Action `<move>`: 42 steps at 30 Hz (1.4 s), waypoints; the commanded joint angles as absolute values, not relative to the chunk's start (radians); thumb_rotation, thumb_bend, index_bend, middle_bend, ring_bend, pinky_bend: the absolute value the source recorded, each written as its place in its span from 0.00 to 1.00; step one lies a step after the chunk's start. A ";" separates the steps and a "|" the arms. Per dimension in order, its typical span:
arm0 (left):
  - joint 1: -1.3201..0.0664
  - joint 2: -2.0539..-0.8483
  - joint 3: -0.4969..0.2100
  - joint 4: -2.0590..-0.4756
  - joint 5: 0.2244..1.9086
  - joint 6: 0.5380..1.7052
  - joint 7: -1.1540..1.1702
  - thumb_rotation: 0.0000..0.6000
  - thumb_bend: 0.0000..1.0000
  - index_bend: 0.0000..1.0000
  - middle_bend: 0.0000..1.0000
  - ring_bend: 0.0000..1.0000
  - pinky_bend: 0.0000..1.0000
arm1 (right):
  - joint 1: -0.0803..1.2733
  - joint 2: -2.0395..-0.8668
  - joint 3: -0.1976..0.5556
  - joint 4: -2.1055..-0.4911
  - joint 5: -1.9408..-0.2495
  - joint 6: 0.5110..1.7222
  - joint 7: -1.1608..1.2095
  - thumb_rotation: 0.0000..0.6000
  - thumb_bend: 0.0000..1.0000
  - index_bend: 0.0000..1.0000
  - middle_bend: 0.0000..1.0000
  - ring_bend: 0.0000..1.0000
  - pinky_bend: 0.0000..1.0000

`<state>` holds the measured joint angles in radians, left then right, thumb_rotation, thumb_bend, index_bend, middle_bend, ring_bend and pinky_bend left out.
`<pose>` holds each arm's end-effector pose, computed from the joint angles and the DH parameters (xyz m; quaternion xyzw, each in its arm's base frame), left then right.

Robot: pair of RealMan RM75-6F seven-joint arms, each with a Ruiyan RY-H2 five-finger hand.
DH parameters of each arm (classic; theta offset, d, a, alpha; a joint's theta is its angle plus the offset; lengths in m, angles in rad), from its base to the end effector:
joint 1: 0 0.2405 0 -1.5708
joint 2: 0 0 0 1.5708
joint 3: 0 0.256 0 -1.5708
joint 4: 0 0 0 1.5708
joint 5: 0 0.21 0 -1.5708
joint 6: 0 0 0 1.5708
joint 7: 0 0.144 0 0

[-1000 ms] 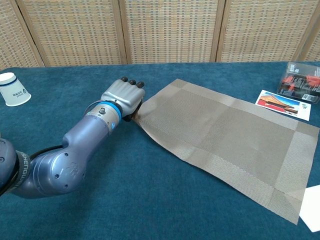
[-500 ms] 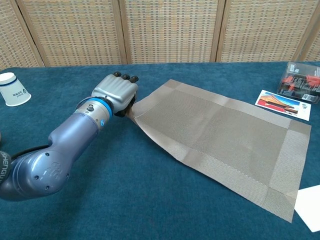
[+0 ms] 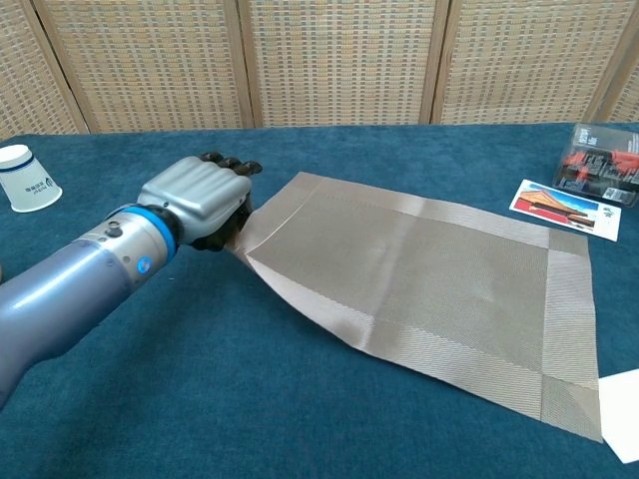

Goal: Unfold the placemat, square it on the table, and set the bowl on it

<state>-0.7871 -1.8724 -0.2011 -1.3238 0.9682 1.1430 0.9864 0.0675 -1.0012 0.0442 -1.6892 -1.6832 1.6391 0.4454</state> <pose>-0.1107 0.3298 -0.0837 -0.7730 -0.2226 -0.2685 0.5299 -0.2740 -0.1702 0.1969 0.5403 -0.4282 0.5641 0.4545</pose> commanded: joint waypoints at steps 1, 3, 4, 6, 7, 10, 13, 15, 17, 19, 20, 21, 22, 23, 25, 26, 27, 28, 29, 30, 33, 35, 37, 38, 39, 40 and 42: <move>-0.691 -1.740 -0.094 -1.530 0.972 1.214 1.026 1.00 0.61 0.70 0.00 0.00 0.00 | 0.066 -1.006 0.041 -1.693 -1.692 1.644 0.429 1.00 0.09 0.05 0.00 0.00 0.00; -0.675 -1.713 -0.074 -1.579 0.967 1.222 1.030 1.00 0.61 0.70 0.00 0.00 0.00 | 0.065 -1.010 0.040 -1.694 -1.696 1.645 0.420 1.00 0.09 0.05 0.00 0.00 0.00; -0.666 -1.698 -0.062 -1.607 0.965 1.227 1.029 1.00 0.61 0.70 0.00 0.00 0.00 | 0.065 -1.011 0.038 -1.695 -1.699 1.645 0.414 1.00 0.08 0.05 0.00 0.00 0.00; -0.649 -1.671 -0.039 -1.656 0.967 1.235 1.024 1.00 0.61 0.70 0.00 0.00 0.00 | 0.065 -1.016 0.035 -1.697 -1.706 1.645 0.402 1.00 0.09 0.05 0.00 0.00 0.00; -0.639 -1.656 -0.024 -1.682 0.970 1.240 1.022 1.00 0.61 0.70 0.00 0.00 0.00 | 0.065 -1.019 0.032 -1.697 -1.712 1.644 0.394 1.00 0.09 0.05 0.00 0.00 0.00; -0.618 -1.627 0.018 -1.743 0.998 1.251 1.009 1.00 0.61 0.70 0.00 0.00 0.00 | 0.065 -1.026 0.023 -1.701 -1.726 1.640 0.371 1.00 0.08 0.05 0.00 0.00 0.00; -0.606 -1.615 0.041 -1.768 1.031 1.257 0.992 1.00 0.61 0.70 0.00 0.00 0.00 | 0.065 -1.030 0.018 -1.703 -1.733 1.639 0.359 1.00 0.08 0.05 0.00 0.00 0.00; -0.596 -1.606 0.063 -1.789 1.057 1.258 0.979 1.00 0.61 0.70 0.00 0.00 0.00 | 0.064 -1.033 0.016 -1.704 -1.737 1.640 0.350 1.00 0.08 0.05 0.00 0.00 0.00; -0.589 -1.596 0.083 -1.809 1.078 1.255 0.972 1.00 0.61 0.70 0.00 0.00 0.00 | 0.064 -1.036 0.013 -1.705 -1.741 1.639 0.343 1.00 0.08 0.05 0.00 0.00 0.00; -0.582 -1.588 0.100 -1.822 1.099 1.255 0.967 1.00 0.61 0.69 0.00 0.00 0.00 | 0.064 -1.038 0.011 -1.706 -1.741 1.637 0.337 1.00 0.08 0.05 0.00 0.00 0.00; -0.578 -1.585 0.112 -1.831 1.113 1.248 0.955 1.00 0.61 0.68 0.00 0.00 0.00 | 0.064 -1.039 0.009 -1.706 -1.742 1.635 0.333 1.00 0.08 0.05 0.00 0.00 0.00; -0.575 -1.583 0.118 -1.833 1.123 1.245 0.945 1.00 0.61 0.68 0.00 0.00 0.00 | 0.064 -1.040 0.009 -1.707 -1.742 1.635 0.330 1.00 0.08 0.05 0.00 0.00 0.00; -0.572 -1.582 0.123 -1.833 1.132 1.242 0.937 1.00 0.61 0.67 0.00 0.00 0.00 | 0.065 -1.040 0.008 -1.708 -1.742 1.634 0.328 1.00 0.08 0.05 0.00 0.00 0.00; -0.570 -1.581 0.129 -1.833 1.140 1.239 0.933 1.00 0.61 0.67 0.00 0.00 0.00 | 0.065 -1.041 0.007 -1.708 -1.743 1.633 0.326 1.00 0.08 0.05 0.00 0.00 0.00; -0.565 -1.577 0.138 -1.831 1.154 1.236 0.932 1.00 0.61 0.64 0.00 0.00 0.00 | 0.065 -1.042 0.005 -1.709 -1.745 1.632 0.322 1.00 0.08 0.05 0.00 0.00 0.00; -0.565 -1.577 0.139 -1.831 1.156 1.236 0.932 1.00 0.59 0.60 0.00 0.00 0.00 | 0.064 -1.042 0.005 -1.709 -1.746 1.632 0.322 1.00 0.08 0.05 0.00 0.00 0.00; -0.563 -1.575 0.140 -1.831 1.158 1.236 0.932 1.00 0.57 0.56 0.00 0.00 0.00 | 0.064 -1.042 0.004 -1.710 -1.747 1.633 0.321 1.00 0.08 0.05 0.00 0.00 0.00; -0.561 -1.573 0.141 -1.831 1.160 1.236 0.931 1.00 0.52 0.48 0.00 0.00 0.00 | 0.064 -1.042 0.003 -1.710 -1.748 1.633 0.320 1.00 0.08 0.05 0.00 0.00 0.00; -0.557 -1.568 0.142 -1.831 1.165 1.239 0.927 1.00 0.45 0.36 0.00 0.00 0.00 | 0.064 -1.042 0.002 -1.710 -1.750 1.634 0.319 1.00 0.08 0.05 0.00 0.00 0.00; -0.553 -1.564 0.142 -1.831 1.167 1.241 0.922 1.00 0.41 0.28 0.00 0.00 0.00 | 0.063 -1.042 0.001 -1.710 -1.751 1.635 0.317 1.00 0.08 0.05 0.00 0.00 0.00; -0.539 -1.547 0.141 -1.832 1.185 1.251 0.889 1.00 0.31 0.08 0.00 0.00 0.00 | 0.063 -1.043 0.000 -1.711 -1.750 1.634 0.314 1.00 0.08 0.05 0.00 0.00 0.00; -0.528 -1.532 0.142 -1.835 1.205 1.258 0.855 1.00 0.29 0.04 0.00 0.00 0.00 | 0.064 -1.043 -0.001 -1.712 -1.750 1.631 0.311 1.00 0.08 0.05 0.00 0.00 0.00; -0.508 -1.507 0.148 -1.844 1.256 1.283 0.794 1.00 0.28 0.04 0.00 0.00 0.00 | 0.065 -1.046 -0.005 -1.712 -1.756 1.629 0.306 1.00 0.08 0.05 0.00 0.00 0.00; -0.501 -1.497 0.152 -1.842 1.280 1.292 0.770 1.00 0.28 0.04 0.00 0.00 0.00 | 0.065 -1.047 -0.006 -1.713 -1.757 1.628 0.303 1.00 0.08 0.05 0.00 0.00 0.00; -0.491 -1.484 0.156 -1.837 1.309 1.306 0.742 1.00 0.28 0.04 0.00 0.00 0.00 | 0.065 -1.048 -0.007 -1.713 -1.758 1.627 0.301 1.00 0.08 0.05 0.00 0.00 0.00; -0.483 -1.473 0.159 -1.834 1.328 1.318 0.721 1.00 0.28 0.04 0.00 0.00 0.00 | 0.066 -1.048 -0.008 -1.713 -1.759 1.626 0.299 1.00 0.08 0.05 0.00 0.00 0.00; -0.465 -1.448 0.161 -1.827 1.360 1.340 0.679 1.00 0.28 0.05 0.00 0.00 0.00 | 0.066 -1.049 -0.011 -1.714 -1.761 1.624 0.295 1.00 0.08 0.05 0.00 0.00 0.00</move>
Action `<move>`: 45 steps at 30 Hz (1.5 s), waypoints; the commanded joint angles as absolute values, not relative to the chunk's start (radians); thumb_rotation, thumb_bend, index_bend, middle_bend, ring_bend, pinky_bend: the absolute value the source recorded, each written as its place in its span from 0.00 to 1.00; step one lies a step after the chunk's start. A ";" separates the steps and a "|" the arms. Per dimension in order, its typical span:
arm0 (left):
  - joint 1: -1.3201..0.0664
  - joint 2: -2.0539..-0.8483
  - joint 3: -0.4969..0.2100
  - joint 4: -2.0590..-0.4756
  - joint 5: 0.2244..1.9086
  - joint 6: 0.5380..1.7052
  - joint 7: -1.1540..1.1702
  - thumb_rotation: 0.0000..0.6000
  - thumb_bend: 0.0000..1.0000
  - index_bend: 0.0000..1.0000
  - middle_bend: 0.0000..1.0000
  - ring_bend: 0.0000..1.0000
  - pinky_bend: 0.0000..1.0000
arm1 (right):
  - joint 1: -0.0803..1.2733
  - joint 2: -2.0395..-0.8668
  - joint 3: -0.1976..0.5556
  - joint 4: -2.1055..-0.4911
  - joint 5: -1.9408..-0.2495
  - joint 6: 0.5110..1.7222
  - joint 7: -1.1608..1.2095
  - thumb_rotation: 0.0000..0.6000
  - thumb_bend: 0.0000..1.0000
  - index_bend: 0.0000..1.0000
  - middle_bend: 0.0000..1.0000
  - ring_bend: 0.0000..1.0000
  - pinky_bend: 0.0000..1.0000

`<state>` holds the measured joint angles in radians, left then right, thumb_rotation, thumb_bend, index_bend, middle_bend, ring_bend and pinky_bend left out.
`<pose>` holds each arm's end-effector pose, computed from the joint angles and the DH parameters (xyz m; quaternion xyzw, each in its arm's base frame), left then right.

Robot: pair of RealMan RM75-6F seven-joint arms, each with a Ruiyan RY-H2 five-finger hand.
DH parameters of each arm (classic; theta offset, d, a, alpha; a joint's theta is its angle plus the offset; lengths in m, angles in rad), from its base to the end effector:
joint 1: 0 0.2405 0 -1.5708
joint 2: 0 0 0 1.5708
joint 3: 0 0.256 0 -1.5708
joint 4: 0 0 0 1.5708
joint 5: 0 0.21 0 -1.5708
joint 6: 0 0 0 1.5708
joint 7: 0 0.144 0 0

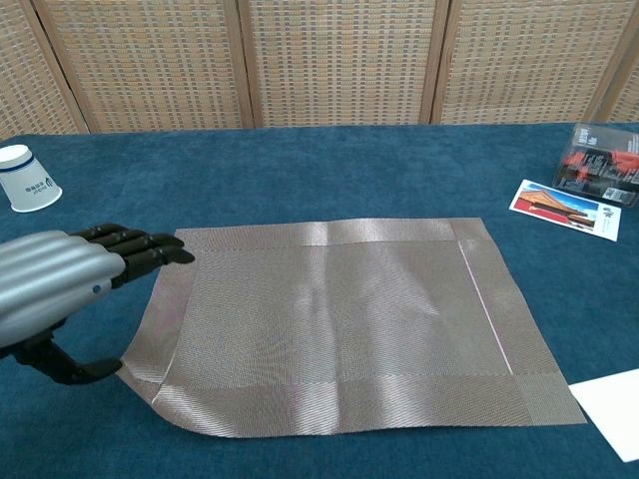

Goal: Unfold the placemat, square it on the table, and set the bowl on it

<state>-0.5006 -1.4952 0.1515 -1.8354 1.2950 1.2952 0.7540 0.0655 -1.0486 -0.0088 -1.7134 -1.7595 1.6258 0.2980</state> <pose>-0.1714 0.2009 -0.0092 -0.7981 -0.2984 -0.3012 0.4281 -0.2626 -0.1570 0.1694 0.5827 -0.4164 0.5367 0.4462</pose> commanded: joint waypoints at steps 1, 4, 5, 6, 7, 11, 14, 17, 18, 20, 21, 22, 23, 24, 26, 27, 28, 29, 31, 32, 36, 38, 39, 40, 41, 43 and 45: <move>-0.457 -1.435 0.161 -1.825 1.370 1.351 0.659 1.00 0.28 0.05 0.00 0.00 0.00 | 0.066 -1.049 -0.013 -1.715 -1.762 1.622 0.293 1.00 0.08 0.05 0.00 0.00 0.00; -0.425 -1.386 0.161 -1.821 1.392 1.387 0.594 1.00 0.26 0.06 0.00 0.00 0.00 | 0.066 -1.049 -0.018 -1.719 -1.768 1.619 0.287 1.00 0.08 0.05 0.00 0.00 0.00; -0.419 -1.377 0.161 -1.820 1.396 1.394 0.583 1.00 0.25 0.06 0.00 0.00 0.00 | 0.066 -1.050 -0.019 -1.719 -1.770 1.619 0.285 1.00 0.08 0.05 0.00 0.00 0.00; -0.409 -1.365 0.161 -1.817 1.401 1.405 0.565 1.00 0.24 0.07 0.00 0.00 0.00 | 0.066 -1.051 -0.021 -1.719 -1.772 1.619 0.283 1.00 0.08 0.05 0.00 0.00 0.00; -0.398 -1.353 0.162 -1.814 1.406 1.416 0.546 1.00 0.24 0.07 0.00 0.00 0.00 | 0.066 -1.051 -0.022 -1.718 -1.775 1.619 0.281 1.00 0.08 0.05 0.00 0.00 0.00; -0.364 -1.313 0.175 -1.794 1.434 1.443 0.489 1.00 0.24 0.17 0.00 0.00 0.00 | 0.065 -1.055 -0.027 -1.718 -1.784 1.620 0.274 1.00 0.08 0.05 0.00 0.00 0.00; -0.342 -1.289 0.187 -1.768 1.460 1.460 0.457 1.00 0.24 0.24 0.00 0.00 0.00 | 0.064 -1.057 -0.031 -1.719 -1.790 1.621 0.269 1.00 0.08 0.05 0.00 0.00 0.00; -0.305 -1.272 0.194 -1.714 1.486 1.498 0.414 1.00 0.24 0.28 0.00 0.00 0.00 | 0.063 -1.060 -0.035 -1.720 -1.797 1.621 0.261 1.00 0.08 0.05 0.00 0.00 0.00; -0.293 -1.270 0.194 -1.694 1.490 1.508 0.398 1.00 0.24 0.28 0.00 0.00 0.00 | 0.063 -1.060 -0.036 -1.720 -1.800 1.622 0.259 1.00 0.08 0.05 0.00 0.00 0.00; -0.271 -1.269 0.193 -1.657 1.484 1.520 0.367 1.00 0.24 0.29 0.00 0.00 0.00 | 0.062 -1.062 -0.039 -1.721 -1.805 1.623 0.254 1.00 0.08 0.05 0.00 0.00 0.00; -0.266 -1.268 0.193 -1.648 1.478 1.521 0.360 1.00 0.24 0.29 0.00 0.00 0.00 | 0.062 -1.062 -0.040 -1.721 -1.806 1.623 0.253 1.00 0.08 0.05 0.00 0.00 0.00; -0.252 -1.269 0.192 -1.621 1.467 1.522 0.338 1.00 0.24 0.31 0.00 0.00 0.00 | 0.062 -1.063 -0.041 -1.722 -1.808 1.624 0.250 1.00 0.08 0.05 0.00 0.00 0.00; -0.243 -1.270 0.190 -1.603 1.458 1.522 0.324 1.00 0.24 0.32 0.00 0.00 0.00 | 0.061 -1.064 -0.042 -1.722 -1.810 1.624 0.247 1.00 0.08 0.05 0.00 0.00 0.00; -0.234 -1.275 0.186 -1.577 1.452 1.522 0.308 1.00 0.24 0.33 0.00 0.00 0.00 | 0.060 -1.065 -0.044 -1.722 -1.812 1.624 0.243 1.00 0.08 0.05 0.00 0.00 0.00; -0.217 -1.290 0.170 -1.515 1.428 1.515 0.279 1.00 0.24 0.34 0.00 0.00 0.00 | 0.060 -1.068 -0.048 -1.722 -1.815 1.620 0.235 1.00 0.08 0.05 0.00 0.00 0.00; -0.213 -1.294 0.165 -1.500 1.422 1.513 0.273 1.00 0.24 0.34 0.00 0.00 0.00 | 0.061 -1.070 -0.050 -1.723 -1.817 1.617 0.231 1.00 0.08 0.05 0.00 0.00 0.00; -0.207 -1.302 0.157 -1.474 1.410 1.506 0.265 1.00 0.24 0.34 0.00 0.00 0.00 | 0.061 -1.071 -0.052 -1.723 -1.819 1.614 0.226 1.00 0.08 0.05 0.00 0.00 0.00; -0.202 -1.308 0.151 -1.453 1.401 1.499 0.257 1.00 0.24 0.35 0.00 0.00 0.00 | 0.061 -1.072 -0.054 -1.724 -1.820 1.612 0.222 1.00 0.08 0.05 0.00 0.00 0.00; -0.196 -1.317 0.140 -1.417 1.379 1.480 0.244 1.00 0.24 0.35 0.00 0.00 0.00 | 0.060 -1.074 -0.057 -1.726 -1.821 1.609 0.216 1.00 0.08 0.05 0.00 0.00 0.00; -0.194 -1.323 0.132 -1.398 1.369 1.469 0.235 1.00 0.24 0.35 0.00 0.00 0.00 | 0.060 -1.075 -0.058 -1.727 -1.821 1.608 0.213 1.00 0.08 0.05 0.00 0.00 0.00; -0.209 -1.352 0.082 -1.295 1.305 1.386 0.207 1.00 0.25 0.36 0.00 0.00 0.00 | 0.061 -1.077 -0.062 -1.731 -1.818 1.599 0.203 1.00 0.08 0.05 0.00 0.00 0.00; -0.213 -1.361 0.070 -1.273 1.295 1.365 0.200 1.00 0.25 0.37 0.00 0.00 0.00 | 0.061 -1.077 -0.065 -1.733 -1.819 1.596 0.199 1.00 0.08 0.05 0.00 0.00 0.00; -0.215 -1.364 0.066 -1.265 1.291 1.356 0.198 1.00 0.25 0.38 0.00 0.00 0.00 | 0.061 -1.077 -0.065 -1.734 -1.819 1.595 0.198 1.00 0.08 0.05 0.00 0.00 0.00; -0.218 -1.369 0.060 -1.255 1.285 1.343 0.197 1.00 0.25 0.38 0.00 0.00 0.00 | 0.061 -1.076 -0.066 -1.735 -1.821 1.595 0.197 1.00 0.08 0.05 0.00 0.00 0.00; -0.220 -1.375 0.054 -1.243 1.279 1.330 0.197 1.00 0.25 0.38 0.00 0.00 0.00 | 0.061 -1.076 -0.067 -1.736 -1.821 1.595 0.196 1.00 0.08 0.05 0.00 0.00 0.00; -0.226 -1.387 0.043 -1.221 1.266 1.304 0.199 1.00 0.25 0.39 0.00 0.00 0.00 | 0.061 -1.076 -0.067 -1.736 -1.822 1.596 0.196 1.00 0.08 0.05 0.00 0.00 0.00; -0.234 -1.405 0.030 -1.197 1.253 1.274 0.203 1.00 0.25 0.40 0.00 0.00 0.00 | 0.061 -1.075 -0.067 -1.736 -1.821 1.597 0.198 1.00 0.08 0.05 0.00 0.00 0.00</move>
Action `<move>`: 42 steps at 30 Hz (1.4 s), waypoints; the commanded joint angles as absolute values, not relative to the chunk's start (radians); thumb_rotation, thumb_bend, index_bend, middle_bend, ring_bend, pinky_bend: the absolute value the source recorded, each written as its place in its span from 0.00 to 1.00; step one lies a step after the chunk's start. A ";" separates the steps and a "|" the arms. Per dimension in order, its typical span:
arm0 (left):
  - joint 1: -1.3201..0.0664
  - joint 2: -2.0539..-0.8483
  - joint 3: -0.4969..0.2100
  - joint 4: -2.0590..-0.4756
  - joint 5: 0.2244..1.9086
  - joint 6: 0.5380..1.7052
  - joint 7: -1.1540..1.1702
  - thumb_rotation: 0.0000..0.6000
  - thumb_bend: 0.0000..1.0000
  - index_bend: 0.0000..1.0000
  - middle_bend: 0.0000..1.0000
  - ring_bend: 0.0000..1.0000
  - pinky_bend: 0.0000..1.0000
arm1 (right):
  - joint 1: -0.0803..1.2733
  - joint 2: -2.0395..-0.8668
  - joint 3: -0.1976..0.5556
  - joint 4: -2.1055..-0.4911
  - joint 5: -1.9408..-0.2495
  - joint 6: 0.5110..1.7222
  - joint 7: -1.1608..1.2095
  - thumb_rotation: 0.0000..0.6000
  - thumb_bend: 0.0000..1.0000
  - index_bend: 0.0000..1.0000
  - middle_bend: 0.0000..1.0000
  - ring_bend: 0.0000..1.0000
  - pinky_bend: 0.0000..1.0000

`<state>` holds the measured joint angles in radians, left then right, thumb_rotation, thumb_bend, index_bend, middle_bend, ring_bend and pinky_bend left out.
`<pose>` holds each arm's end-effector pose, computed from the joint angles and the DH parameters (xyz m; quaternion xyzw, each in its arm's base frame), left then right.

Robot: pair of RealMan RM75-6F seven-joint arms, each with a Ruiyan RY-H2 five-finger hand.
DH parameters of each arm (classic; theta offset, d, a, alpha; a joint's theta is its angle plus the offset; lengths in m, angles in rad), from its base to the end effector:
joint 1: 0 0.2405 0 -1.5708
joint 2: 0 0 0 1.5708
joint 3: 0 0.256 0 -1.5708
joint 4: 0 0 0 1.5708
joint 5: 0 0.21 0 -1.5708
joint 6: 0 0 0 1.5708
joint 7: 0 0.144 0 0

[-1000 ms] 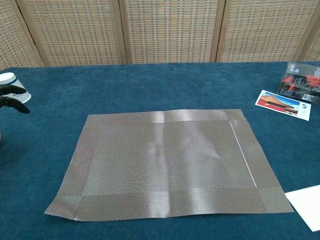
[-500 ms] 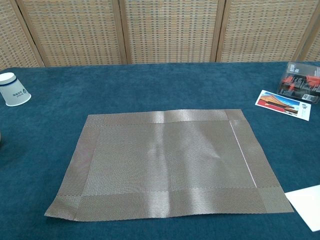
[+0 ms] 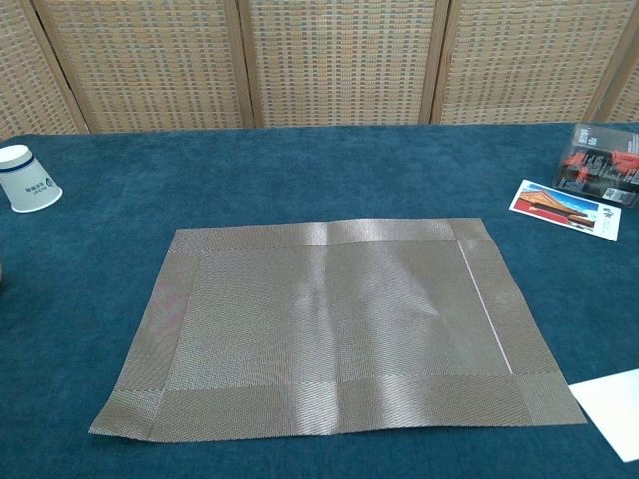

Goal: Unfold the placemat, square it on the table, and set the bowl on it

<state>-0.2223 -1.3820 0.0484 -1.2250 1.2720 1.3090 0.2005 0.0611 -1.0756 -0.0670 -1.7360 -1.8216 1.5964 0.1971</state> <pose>-0.3767 0.2104 0.0906 -0.6540 -0.3648 -0.2166 0.6264 -0.2543 -0.1417 0.1476 0.6189 -0.4168 0.5085 0.4299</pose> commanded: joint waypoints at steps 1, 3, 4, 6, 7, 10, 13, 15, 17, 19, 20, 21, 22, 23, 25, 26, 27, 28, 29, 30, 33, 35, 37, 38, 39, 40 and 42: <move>-0.237 -1.413 0.026 -1.187 1.249 1.262 0.206 1.00 0.25 0.40 0.00 0.00 0.00 | 0.062 -1.075 -0.067 -1.736 -1.821 1.597 0.199 1.00 0.08 0.05 0.00 0.00 0.00; -0.253 -1.440 0.012 -1.160 1.236 1.226 0.222 1.00 0.25 0.40 0.00 0.00 0.00 | 0.062 -1.075 -0.069 -1.736 -1.824 1.596 0.199 1.00 0.08 0.05 0.00 0.00 0.00; -0.257 -1.449 0.007 -1.152 1.232 1.217 0.227 1.00 0.25 0.41 0.00 0.00 0.00 | 0.062 -1.075 -0.070 -1.736 -1.824 1.597 0.199 1.00 0.08 0.05 0.00 0.00 0.00; -0.263 -1.463 -0.001 -1.141 1.230 1.206 0.235 1.00 0.25 0.43 0.00 0.00 0.00 | 0.062 -1.075 -0.070 -1.736 -1.824 1.597 0.199 1.00 0.08 0.05 0.00 0.00 0.00; -0.268 -1.472 -0.007 -1.134 1.229 1.199 0.241 1.00 0.25 0.44 0.00 0.00 0.00 | 0.062 -1.074 -0.070 -1.737 -1.824 1.598 0.200 1.00 0.08 0.05 0.00 0.00 0.00; -0.278 -1.494 -0.021 -1.122 1.227 1.190 0.255 1.00 0.26 0.47 0.00 0.00 0.00 | 0.062 -1.073 -0.070 -1.737 -1.823 1.599 0.202 1.00 0.08 0.05 0.00 0.00 0.00; -0.282 -1.509 -0.030 -1.111 1.227 1.187 0.263 1.00 0.27 0.50 0.00 0.00 0.00 | 0.063 -1.072 -0.070 -1.737 -1.823 1.599 0.204 1.00 0.08 0.05 0.00 0.00 0.00; -0.284 -1.515 -0.033 -1.106 1.227 1.185 0.269 1.00 0.28 0.52 0.00 0.00 0.00 | 0.063 -1.072 -0.071 -1.737 -1.824 1.599 0.206 1.00 0.08 0.05 0.00 0.00 0.00; -0.285 -1.522 -0.036 -1.101 1.227 1.182 0.277 1.00 0.28 0.54 0.00 0.00 0.00 | 0.064 -1.071 -0.072 -1.736 -1.827 1.601 0.209 1.00 0.08 0.05 0.00 0.00 0.00; -0.286 -1.528 -0.039 -1.095 1.224 1.175 0.283 1.00 0.28 0.54 0.00 0.00 0.00 | 0.064 -1.071 -0.072 -1.736 -1.829 1.603 0.213 1.00 0.08 0.05 0.00 0.00 0.00; -0.287 -1.533 -0.040 -1.091 1.221 1.170 0.286 1.00 0.29 0.55 0.00 0.00 0.00 | 0.063 -1.070 -0.073 -1.736 -1.830 1.604 0.214 1.00 0.08 0.05 0.00 0.00 0.00; -0.288 -1.537 -0.041 -1.087 1.219 1.166 0.290 1.00 0.30 0.56 0.00 0.00 0.00 | 0.063 -1.069 -0.074 -1.736 -1.832 1.605 0.215 1.00 0.08 0.05 0.00 0.00 0.00; -0.288 -1.541 -0.042 -1.084 1.217 1.163 0.293 1.00 0.32 0.57 0.00 0.00 0.00 | 0.063 -1.069 -0.074 -1.736 -1.833 1.606 0.217 1.00 0.08 0.05 0.00 0.00 0.00; -0.288 -1.545 -0.043 -1.080 1.216 1.160 0.295 1.00 0.36 0.59 0.00 0.00 0.00 | 0.063 -1.068 -0.075 -1.737 -1.835 1.607 0.218 1.00 0.08 0.05 0.00 0.00 0.00; -0.287 -1.552 -0.045 -1.076 1.220 1.164 0.299 1.00 0.45 0.62 0.00 0.00 0.00 | 0.062 -1.068 -0.077 -1.737 -1.839 1.611 0.219 1.00 0.08 0.05 0.00 0.00 0.00; -0.285 -1.554 -0.046 -1.076 1.223 1.169 0.297 1.00 0.50 0.63 0.00 0.00 0.00 | 0.061 -1.067 -0.077 -1.737 -1.841 1.612 0.220 1.00 0.08 0.05 0.00 0.00 0.00; -0.284 -1.555 -0.047 -1.078 1.228 1.176 0.294 1.00 0.53 0.64 0.00 0.00 0.00 | 0.061 -1.067 -0.078 -1.737 -1.842 1.614 0.220 1.00 0.08 0.05 0.00 0.00 0.00; -0.282 -1.555 -0.049 -1.081 1.234 1.185 0.290 1.00 0.56 0.65 0.00 0.00 0.00 | 0.061 -1.067 -0.078 -1.737 -1.842 1.615 0.221 1.00 0.08 0.05 0.00 0.00 0.00; -0.281 -1.554 -0.050 -1.085 1.241 1.194 0.286 1.00 0.57 0.66 0.00 0.00 0.00 | 0.061 -1.066 -0.078 -1.737 -1.843 1.615 0.223 1.00 0.08 0.05 0.00 0.00 0.00; -0.280 -1.553 -0.052 -1.091 1.251 1.207 0.281 1.00 0.58 0.66 0.00 0.00 0.00 | 0.061 -1.066 -0.079 -1.737 -1.843 1.616 0.224 1.00 0.08 0.05 0.00 0.00 0.00; -0.277 -1.545 -0.053 -1.114 1.275 1.236 0.275 1.00 0.60 0.68 0.00 0.00 0.00 | 0.060 -1.063 -0.080 -1.738 -1.844 1.619 0.229 1.00 0.08 0.05 0.00 0.00 0.00; -0.279 -1.536 -0.055 -1.138 1.291 1.251 0.279 1.00 0.60 0.69 0.00 0.00 0.00 | 0.060 -1.062 -0.080 -1.738 -1.846 1.621 0.231 1.00 0.08 0.05 0.00 0.00 0.00; -0.284 -1.526 -0.059 -1.172 1.306 1.267 0.291 1.00 0.60 0.69 0.00 0.00 0.00 | 0.059 -1.060 -0.081 -1.739 -1.848 1.624 0.233 1.00 0.08 0.05 0.00 0.00 0.00; -0.288 -1.522 -0.062 -1.191 1.314 1.273 0.298 1.00 0.60 0.69 0.00 0.00 0.00 | 0.059 -1.059 -0.081 -1.739 -1.848 1.624 0.235 1.00 0.08 0.05 0.00 0.00 0.00; -0.295 -1.517 -0.067 -1.220 1.323 1.278 0.311 1.00 0.60 0.69 0.00 0.00 0.00 | 0.060 -1.058 -0.081 -1.740 -1.848 1.625 0.238 1.00 0.08 0.05 0.00 0.00 0.00; -0.301 -1.514 -0.071 -1.242 1.328 1.280 0.324 1.00 0.60 0.69 0.00 0.00 0.00 | 0.060 -1.057 -0.081 -1.741 -1.848 1.626 0.239 1.00 0.08 0.05 0.00 0.00 0.00; -0.319 -1.509 -0.082 -1.297 1.338 1.282 0.364 1.00 0.60 0.69 0.00 0.00 0.00 | 0.060 -1.055 -0.081 -1.742 -1.850 1.629 0.242 1.00 0.08 0.05 0.00 0.00 0.00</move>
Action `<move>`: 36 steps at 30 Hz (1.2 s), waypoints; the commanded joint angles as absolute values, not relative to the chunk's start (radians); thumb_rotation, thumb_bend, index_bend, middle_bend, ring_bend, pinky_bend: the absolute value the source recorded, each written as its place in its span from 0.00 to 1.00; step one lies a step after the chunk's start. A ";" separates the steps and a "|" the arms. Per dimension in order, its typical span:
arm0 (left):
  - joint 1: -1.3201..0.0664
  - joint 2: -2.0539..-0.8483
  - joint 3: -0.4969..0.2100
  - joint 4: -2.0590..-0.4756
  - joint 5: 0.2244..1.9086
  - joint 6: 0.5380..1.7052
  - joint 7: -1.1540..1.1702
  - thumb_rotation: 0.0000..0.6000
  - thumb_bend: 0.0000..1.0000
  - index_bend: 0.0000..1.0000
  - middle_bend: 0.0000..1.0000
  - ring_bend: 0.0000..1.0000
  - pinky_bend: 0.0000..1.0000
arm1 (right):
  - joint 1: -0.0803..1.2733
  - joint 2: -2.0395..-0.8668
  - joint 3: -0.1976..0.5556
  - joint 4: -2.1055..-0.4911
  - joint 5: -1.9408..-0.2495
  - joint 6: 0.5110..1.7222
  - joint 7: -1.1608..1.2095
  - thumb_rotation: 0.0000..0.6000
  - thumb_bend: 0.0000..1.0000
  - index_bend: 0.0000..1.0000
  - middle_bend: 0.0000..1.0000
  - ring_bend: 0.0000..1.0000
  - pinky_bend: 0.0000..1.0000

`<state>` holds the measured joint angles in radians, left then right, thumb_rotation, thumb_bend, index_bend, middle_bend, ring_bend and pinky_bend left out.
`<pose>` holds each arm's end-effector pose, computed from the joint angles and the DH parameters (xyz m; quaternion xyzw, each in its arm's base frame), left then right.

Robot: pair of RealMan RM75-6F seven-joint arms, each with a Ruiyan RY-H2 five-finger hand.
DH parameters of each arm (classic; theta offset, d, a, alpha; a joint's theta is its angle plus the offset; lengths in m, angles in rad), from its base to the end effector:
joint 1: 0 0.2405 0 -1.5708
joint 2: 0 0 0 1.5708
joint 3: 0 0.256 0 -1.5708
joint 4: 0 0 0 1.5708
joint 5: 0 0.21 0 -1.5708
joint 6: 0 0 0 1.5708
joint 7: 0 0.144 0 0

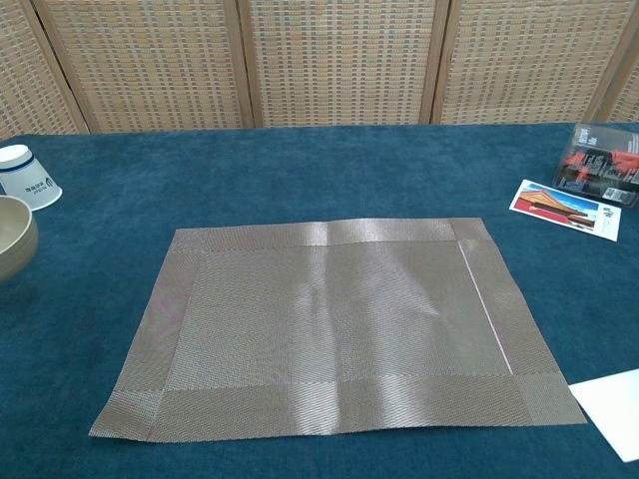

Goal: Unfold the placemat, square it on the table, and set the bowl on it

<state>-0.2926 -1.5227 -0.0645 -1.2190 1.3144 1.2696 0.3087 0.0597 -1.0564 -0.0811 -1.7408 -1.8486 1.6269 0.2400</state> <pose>-0.3269 0.2523 0.0426 -0.6663 -0.3400 -0.2704 0.6061 -0.2514 -0.1375 0.1539 0.6150 -0.4191 0.5232 0.4153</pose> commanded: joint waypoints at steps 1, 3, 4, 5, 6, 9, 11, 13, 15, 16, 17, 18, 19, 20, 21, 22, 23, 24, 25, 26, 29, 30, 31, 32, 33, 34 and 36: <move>-0.326 -1.508 -0.086 -1.319 1.338 1.281 0.382 1.00 0.60 0.69 0.00 0.00 0.00 | 0.060 -1.054 -0.081 -1.742 -1.851 1.630 0.244 1.00 0.08 0.05 0.00 0.00 0.00; -0.343 -1.510 -0.095 -1.359 1.343 1.276 0.416 1.00 0.60 0.69 0.00 0.00 0.00 | 0.060 -1.052 -0.081 -1.742 -1.851 1.632 0.247 1.00 0.08 0.05 0.00 0.00 0.00; -0.358 -1.513 -0.102 -1.391 1.346 1.271 0.450 1.00 0.60 0.69 0.00 0.00 0.00 | 0.059 -1.050 -0.080 -1.743 -1.851 1.635 0.250 1.00 0.08 0.05 0.00 0.00 0.00; -0.370 -1.518 -0.107 -1.415 1.348 1.266 0.477 1.00 0.60 0.69 0.00 0.00 0.00 | 0.059 -1.048 -0.080 -1.744 -1.851 1.636 0.253 1.00 0.08 0.05 0.00 0.00 0.00; -0.387 -1.527 -0.114 -1.445 1.348 1.257 0.514 1.00 0.60 0.69 0.00 0.00 0.00 | 0.059 -1.046 -0.080 -1.744 -1.850 1.638 0.258 1.00 0.08 0.05 0.00 0.00 0.00; -0.431 -1.564 -0.131 -1.498 1.337 1.226 0.607 1.00 0.60 0.68 0.00 0.00 0.00 | 0.059 -1.039 -0.077 -1.746 -1.846 1.645 0.273 1.00 0.08 0.05 0.00 0.00 0.00; -0.448 -1.584 -0.137 -1.515 1.327 1.212 0.642 1.00 0.60 0.68 0.00 0.00 0.00 | 0.060 -1.036 -0.075 -1.746 -1.844 1.647 0.279 1.00 0.08 0.05 0.00 0.00 0.00; -0.470 -1.613 -0.145 -1.529 1.312 1.195 0.681 1.00 0.59 0.68 0.00 0.00 0.00 | 0.060 -1.033 -0.074 -1.746 -1.842 1.650 0.288 1.00 0.08 0.05 0.00 0.00 0.00; -0.490 -1.645 -0.152 -1.538 1.294 1.176 0.714 1.00 0.59 0.68 0.00 0.00 0.00 | 0.060 -1.028 -0.074 -1.747 -1.842 1.653 0.299 1.00 0.08 0.05 0.00 0.00 0.00; -0.498 -1.659 -0.154 -1.540 1.285 1.169 0.726 1.00 0.59 0.68 0.00 0.00 0.00 | 0.060 -1.026 -0.074 -1.747 -1.841 1.654 0.303 1.00 0.08 0.05 0.00 0.00 0.00; -0.508 -1.675 -0.155 -1.541 1.277 1.159 0.738 1.00 0.59 0.68 0.00 0.00 0.00 | 0.060 -1.025 -0.073 -1.747 -1.841 1.655 0.307 1.00 0.08 0.05 0.00 0.00 0.00; -0.523 -1.701 -0.157 -1.540 1.264 1.144 0.761 1.00 0.59 0.68 0.00 0.00 0.00 | 0.060 -1.022 -0.073 -1.748 -1.840 1.658 0.312 1.00 0.08 0.05 0.00 0.00 0.00; -0.537 -1.726 -0.159 -1.537 1.253 1.133 0.783 1.00 0.58 0.68 0.00 0.00 0.00 | 0.060 -1.020 -0.072 -1.748 -1.839 1.660 0.317 1.00 0.08 0.05 0.00 0.00 0.00; -0.568 -1.780 -0.157 -1.533 1.248 1.108 0.821 1.00 0.58 0.68 0.00 0.00 0.00 | 0.060 -1.016 -0.070 -1.748 -1.834 1.663 0.328 1.00 0.08 0.05 0.00 0.00 0.00; -0.580 -1.814 -0.163 -1.521 1.233 1.106 0.846 1.00 0.58 0.68 0.00 0.00 0.00 | 0.061 -1.013 -0.068 -1.747 -1.830 1.662 0.336 1.00 0.08 0.05 0.00 0.00 0.00; -0.590 -1.840 -0.165 -1.513 1.221 1.104 0.867 1.00 0.58 0.68 0.00 0.00 0.00 | 0.062 -1.011 -0.067 -1.748 -1.829 1.662 0.341 1.00 0.08 0.05 0.00 0.00 0.00; -0.597 -1.858 -0.168 -1.506 1.210 1.105 0.884 1.00 0.58 0.67 0.00 0.00 0.00 | 0.063 -1.009 -0.066 -1.749 -1.828 1.662 0.345 1.00 0.08 0.05 0.00 0.00 0.00; -0.606 -1.876 -0.168 -1.500 1.202 1.102 0.900 1.00 0.58 0.67 0.00 0.00 0.00 | 0.063 -1.007 -0.066 -1.749 -1.826 1.662 0.350 1.00 0.08 0.05 0.00 0.00 0.00; -0.613 -1.890 -0.170 -1.493 1.192 1.101 0.913 1.00 0.58 0.67 0.00 0.00 0.00 | 0.063 -1.005 -0.065 -1.748 -1.826 1.663 0.353 1.00 0.08 0.05 0.00 0.00 0.00; -0.618 -1.900 -0.171 -1.489 1.186 1.099 0.921 1.00 0.57 0.66 0.00 0.00 0.00 | 0.064 -1.004 -0.065 -1.748 -1.825 1.663 0.356 1.00 0.08 0.05 0.00 0.00 0.00; -0.647 -1.956 -0.181 -1.459 1.149 1.085 0.953 1.00 0.54 0.63 0.00 0.00 0.00 | 0.065 -1.001 -0.063 -1.748 -1.824 1.665 0.367 1.00 0.08 0.05 0.00 0.00 0.00; -0.651 -1.964 -0.183 -1.454 1.143 1.085 0.958 1.00 0.53 0.62 0.00 0.00 0.00 | 0.065 -1.000 -0.063 -1.748 -1.824 1.665 0.368 1.00 0.08 0.05 0.00 0.00 0.00; -0.657 -1.975 -0.184 -1.448 1.135 1.083 0.965 1.00 0.52 0.62 0.00 0.00 0.00 | 0.065 -0.999 -0.063 -1.748 -1.823 1.665 0.371 1.00 0.08 0.05 0.00 0.00 0.00; -0.663 -1.984 -0.185 -1.441 1.127 1.083 0.973 1.00 0.52 0.61 0.00 0.00 0.00 | 0.065 -0.998 -0.062 -1.749 -1.822 1.666 0.373 1.00 0.08 0.05 0.00 0.00 0.00; -0.667 -1.991 -0.186 -1.435 1.120 1.084 0.981 1.00 0.51 0.61 0.00 0.00 0.00 | 0.065 -0.997 -0.061 -1.750 -1.821 1.666 0.375 1.00 0.08 0.05 0.00 0.00 0.00; -0.671 -1.996 -0.187 -1.431 1.114 1.086 0.988 1.00 0.48 0.59 0.00 0.00 0.00 | 0.065 -0.997 -0.061 -1.750 -1.820 1.667 0.377 1.00 0.08 0.05 0.00 0.00 0.00; -0.675 -2.001 -0.187 -1.427 1.099 1.087 0.999 1.00 0.41 0.50 0.00 0.00 0.00 | 0.065 -0.995 -0.059 -1.750 -1.819 1.667 0.379 1.00 0.08 0.05 0.00 0.00 0.00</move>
